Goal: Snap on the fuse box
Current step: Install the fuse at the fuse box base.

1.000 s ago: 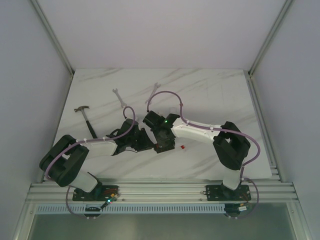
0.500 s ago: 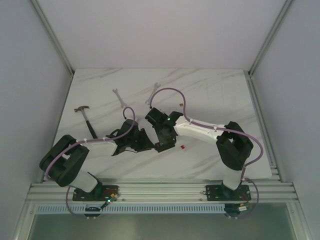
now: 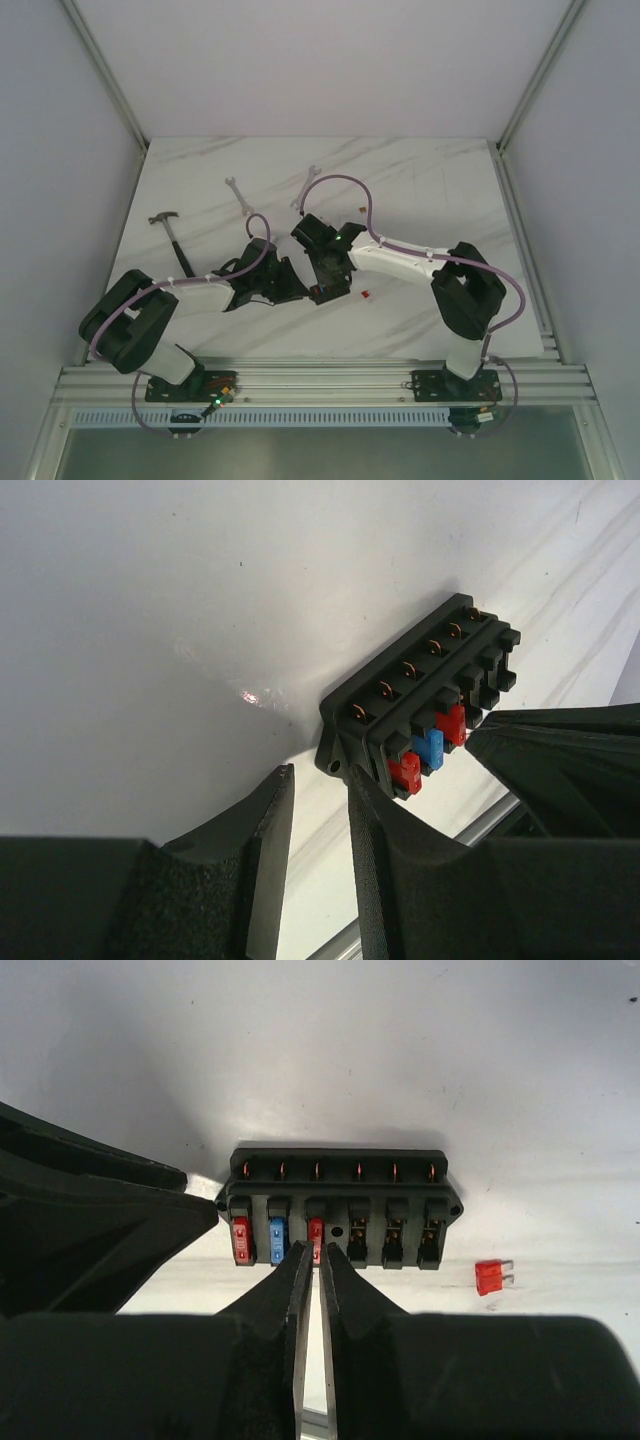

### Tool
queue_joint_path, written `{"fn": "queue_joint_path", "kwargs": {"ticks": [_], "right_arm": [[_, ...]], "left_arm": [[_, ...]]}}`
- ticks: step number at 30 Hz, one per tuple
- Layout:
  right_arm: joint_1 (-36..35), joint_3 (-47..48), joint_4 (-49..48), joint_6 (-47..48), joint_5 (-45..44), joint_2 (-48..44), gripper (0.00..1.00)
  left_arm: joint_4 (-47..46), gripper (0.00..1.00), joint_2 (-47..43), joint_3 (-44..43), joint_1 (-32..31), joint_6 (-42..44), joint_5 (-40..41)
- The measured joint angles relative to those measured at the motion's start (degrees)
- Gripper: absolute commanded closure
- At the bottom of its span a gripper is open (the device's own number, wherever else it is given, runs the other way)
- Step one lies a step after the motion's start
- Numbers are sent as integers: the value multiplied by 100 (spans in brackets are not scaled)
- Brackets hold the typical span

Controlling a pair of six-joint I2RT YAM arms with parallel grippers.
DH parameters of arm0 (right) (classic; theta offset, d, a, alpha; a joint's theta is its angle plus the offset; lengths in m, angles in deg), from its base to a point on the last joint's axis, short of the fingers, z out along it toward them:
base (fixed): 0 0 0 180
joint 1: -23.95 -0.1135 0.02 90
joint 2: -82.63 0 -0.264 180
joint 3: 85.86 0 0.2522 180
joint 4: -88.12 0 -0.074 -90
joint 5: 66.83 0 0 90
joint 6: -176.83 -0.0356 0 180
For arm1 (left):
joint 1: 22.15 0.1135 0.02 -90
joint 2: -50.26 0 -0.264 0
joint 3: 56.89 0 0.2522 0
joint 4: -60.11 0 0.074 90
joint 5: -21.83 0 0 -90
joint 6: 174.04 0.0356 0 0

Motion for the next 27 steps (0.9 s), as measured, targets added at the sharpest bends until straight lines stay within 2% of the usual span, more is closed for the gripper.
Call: {"fn": "queue_joint_path", "kwargs": {"ticks": [5, 13, 27], "right_arm": [[2, -48, -26, 7, 118, 109, 88], [24, -57, -24, 22, 177, 116, 100], [-68, -55, 11, 201, 46, 271, 100]], "left_arm": [[0, 62, 0, 0, 0, 0, 0], [2, 62, 0, 0, 0, 0, 0], [2, 62, 11, 0, 0, 2, 7]]}}
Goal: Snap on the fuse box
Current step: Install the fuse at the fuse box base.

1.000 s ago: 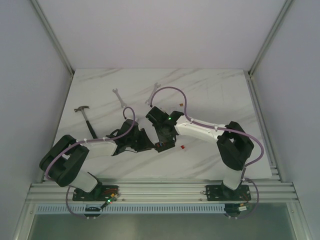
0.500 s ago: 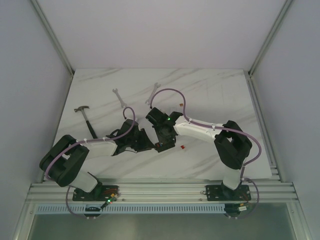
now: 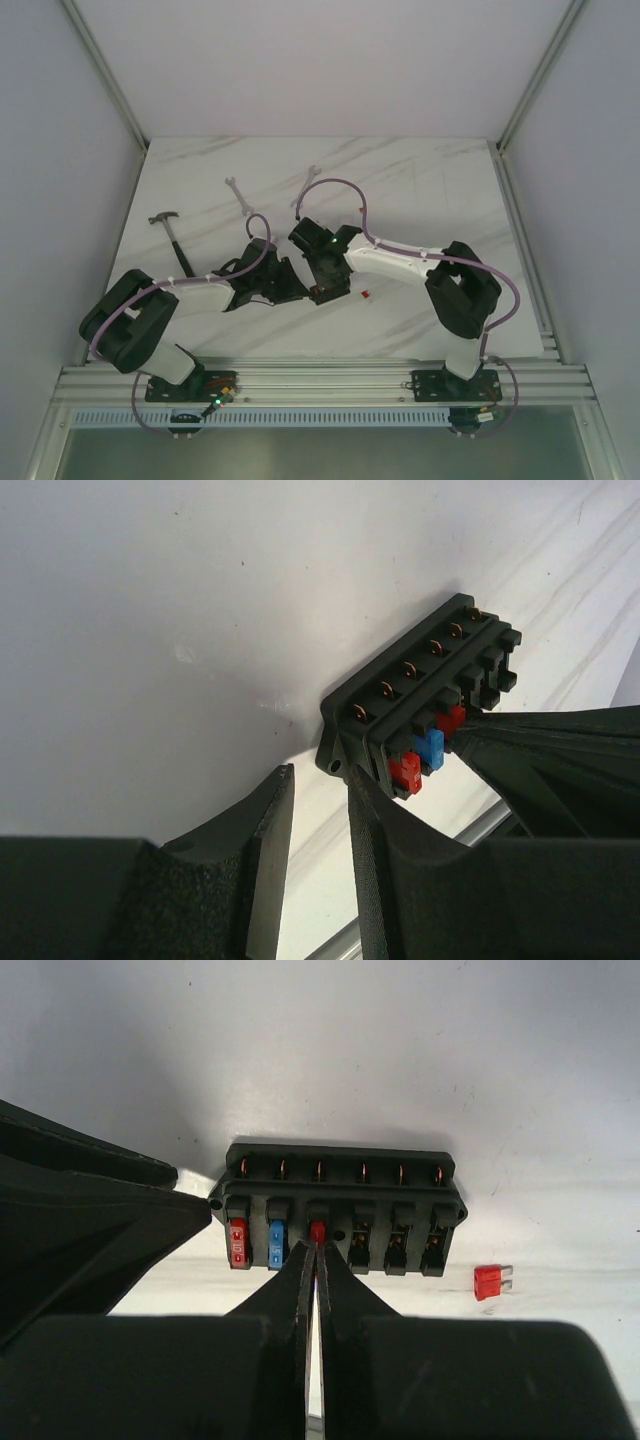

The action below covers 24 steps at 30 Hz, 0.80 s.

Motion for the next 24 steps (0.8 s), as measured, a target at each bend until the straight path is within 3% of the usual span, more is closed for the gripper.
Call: {"fn": "queue_joint_path", "kwargs": {"ticks": [12, 17, 24], "right_arm": [[-142, 37, -52, 262, -232, -52, 98], [-164, 48, -50, 348, -275, -122, 81], [-173, -2, -42, 378, -396, -815, 56]], "left_arm": [[-22, 60, -131, 109, 0, 4, 79], [177, 53, -605, 256, 7, 42, 282], [507, 29, -1541, 260, 92, 245, 730]]}}
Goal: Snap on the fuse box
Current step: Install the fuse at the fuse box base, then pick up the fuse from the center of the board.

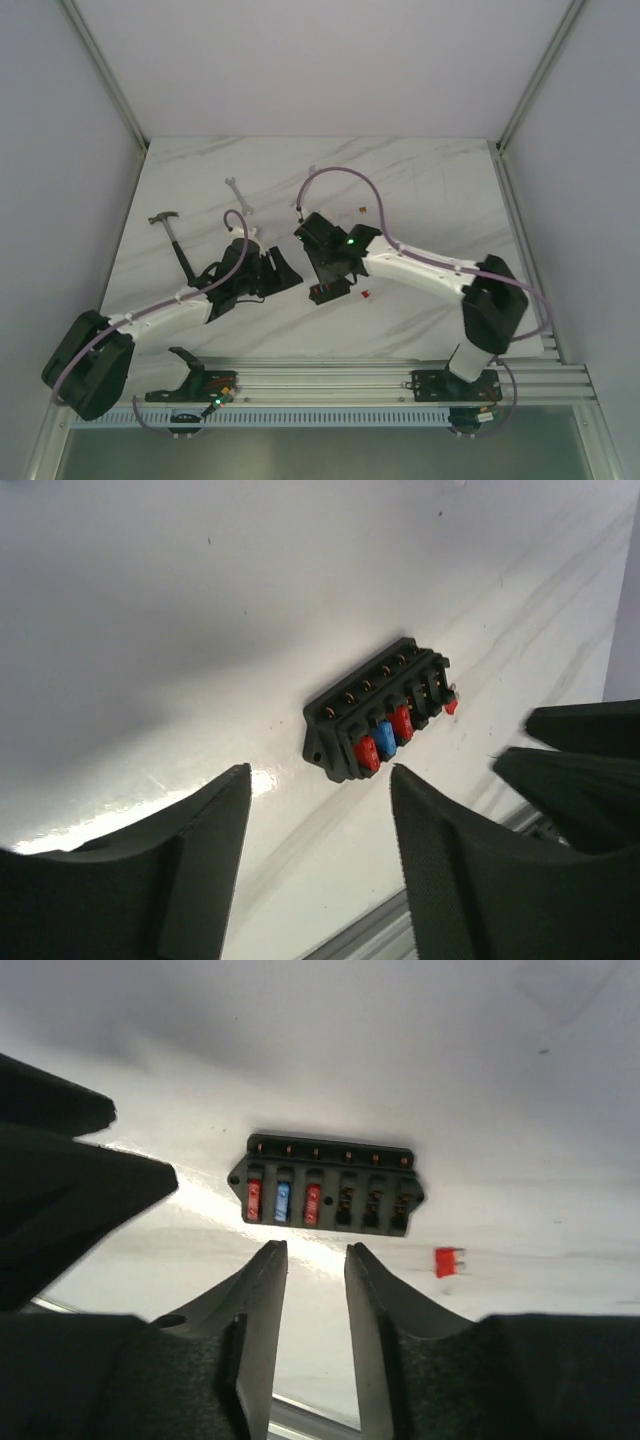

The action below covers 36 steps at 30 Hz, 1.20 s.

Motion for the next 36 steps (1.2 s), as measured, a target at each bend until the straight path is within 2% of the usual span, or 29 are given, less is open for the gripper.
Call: {"fn": "queue_joint_path", "kwargs": {"ticks": [6, 10, 13, 17, 27, 36], "right_arm": [[343, -780, -107, -142, -334, -1082, 41], [568, -1591, -111, -334, -529, -1325, 34], [590, -2100, -216, -501, -562, -1338, 28], [590, -2433, -461, -662, -564, -1335, 27], [660, -2610, -992, -730, -590, -894, 27], [964, -2647, -1163, -728, -553, -881, 27]], "left_arm": [[297, 8, -400, -2, 116, 175, 411], [402, 1, -457, -9, 151, 280, 632], [442, 0, -455, -28, 151, 326, 713], [444, 0, -452, -39, 151, 348, 743], [511, 0, -457, -39, 151, 343, 741], [568, 0, -455, -39, 151, 343, 737]]}}
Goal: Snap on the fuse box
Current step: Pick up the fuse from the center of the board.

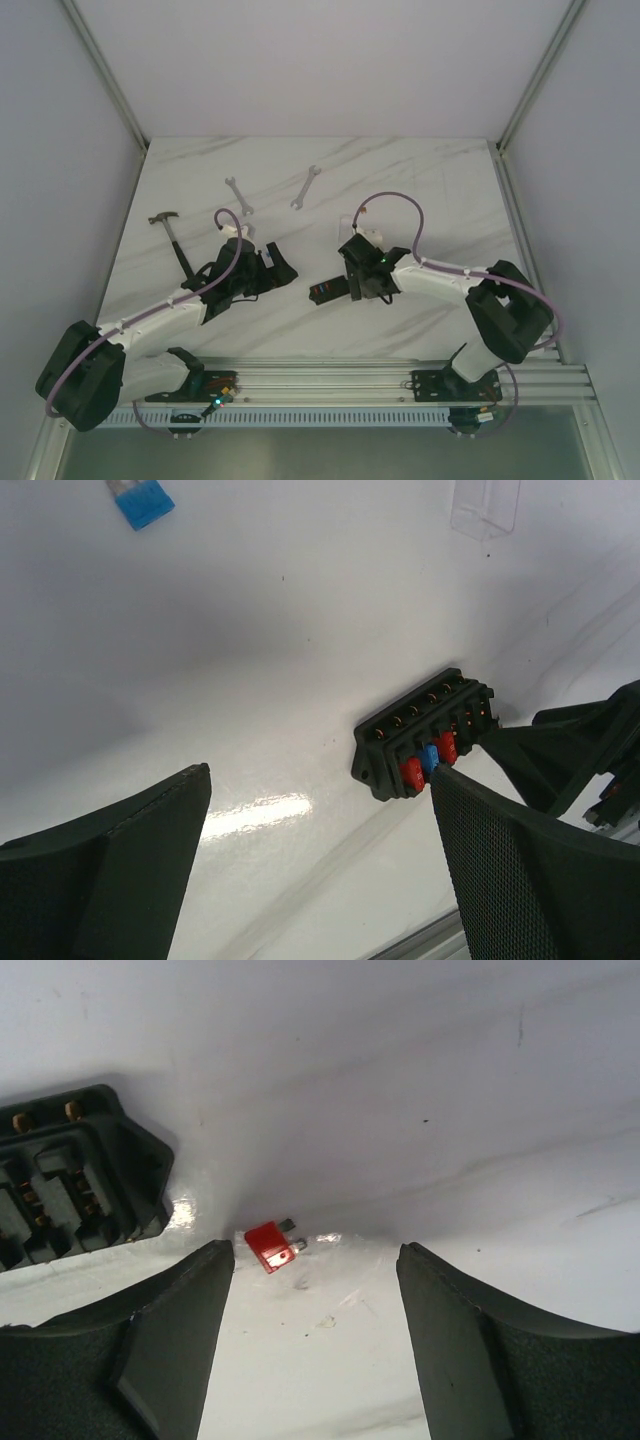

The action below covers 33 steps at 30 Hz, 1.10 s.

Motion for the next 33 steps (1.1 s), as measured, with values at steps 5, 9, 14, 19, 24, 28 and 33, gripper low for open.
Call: {"fn": "queue_joint_path", "kwargs": {"ticks": [5, 9, 14, 19, 24, 28, 33], "right_arm": [[192, -50, 63, 0, -46, -68, 26], [398, -142, 289, 4, -184, -221, 26], [625, -214, 599, 0, -358, -415, 27], [645, -212, 638, 238, -251, -654, 28], [647, -131, 623, 946, 214, -743, 30], [667, 20, 492, 1427, 671, -627, 31], [741, 144, 232, 1755, 1029, -275, 31]], "left_arm": [[0, 0, 2, -2, 0, 0, 0], [2, 0, 9, -15, 0, 0, -2], [2, 0, 11, -17, 0, 0, -2], [2, 0, 11, -17, 0, 0, -2], [2, 0, 13, -20, 0, 0, -4], [2, 0, 11, -20, 0, 0, -17], [2, 0, -42, -20, 0, 2, -20]]}}
